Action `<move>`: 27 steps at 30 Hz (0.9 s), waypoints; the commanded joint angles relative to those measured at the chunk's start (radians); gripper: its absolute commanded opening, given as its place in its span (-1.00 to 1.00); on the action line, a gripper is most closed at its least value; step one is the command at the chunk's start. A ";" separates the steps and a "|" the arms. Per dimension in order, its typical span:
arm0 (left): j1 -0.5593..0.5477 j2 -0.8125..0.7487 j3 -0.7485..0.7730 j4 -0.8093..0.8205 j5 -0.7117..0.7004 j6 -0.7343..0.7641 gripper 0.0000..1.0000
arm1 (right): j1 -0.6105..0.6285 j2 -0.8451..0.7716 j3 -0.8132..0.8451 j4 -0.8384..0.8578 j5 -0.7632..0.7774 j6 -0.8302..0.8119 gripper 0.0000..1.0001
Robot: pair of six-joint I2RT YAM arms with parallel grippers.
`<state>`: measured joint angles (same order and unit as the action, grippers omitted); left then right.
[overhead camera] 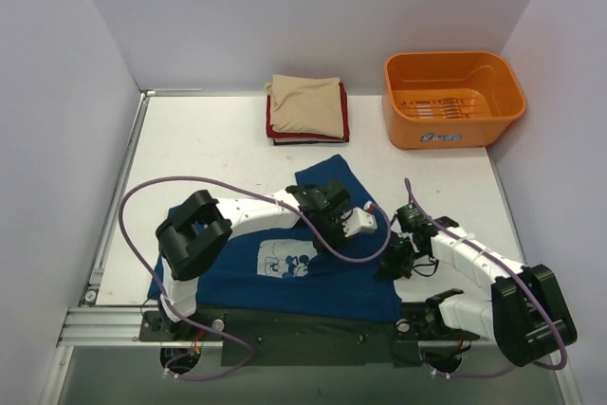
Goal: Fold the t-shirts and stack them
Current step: Fold the flattened tshirt in 1/3 of the way
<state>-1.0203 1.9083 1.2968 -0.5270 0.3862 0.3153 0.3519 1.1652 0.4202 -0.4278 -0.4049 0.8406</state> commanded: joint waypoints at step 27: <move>0.345 -0.133 0.096 -0.129 -0.151 -0.102 0.13 | -0.002 -0.065 0.360 -0.405 0.279 -0.228 -0.20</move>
<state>-0.7689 1.8618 1.3029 -0.5762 0.2695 0.2119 0.3466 1.1381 0.5995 -0.6388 -0.2787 0.7174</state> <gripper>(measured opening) 0.549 0.300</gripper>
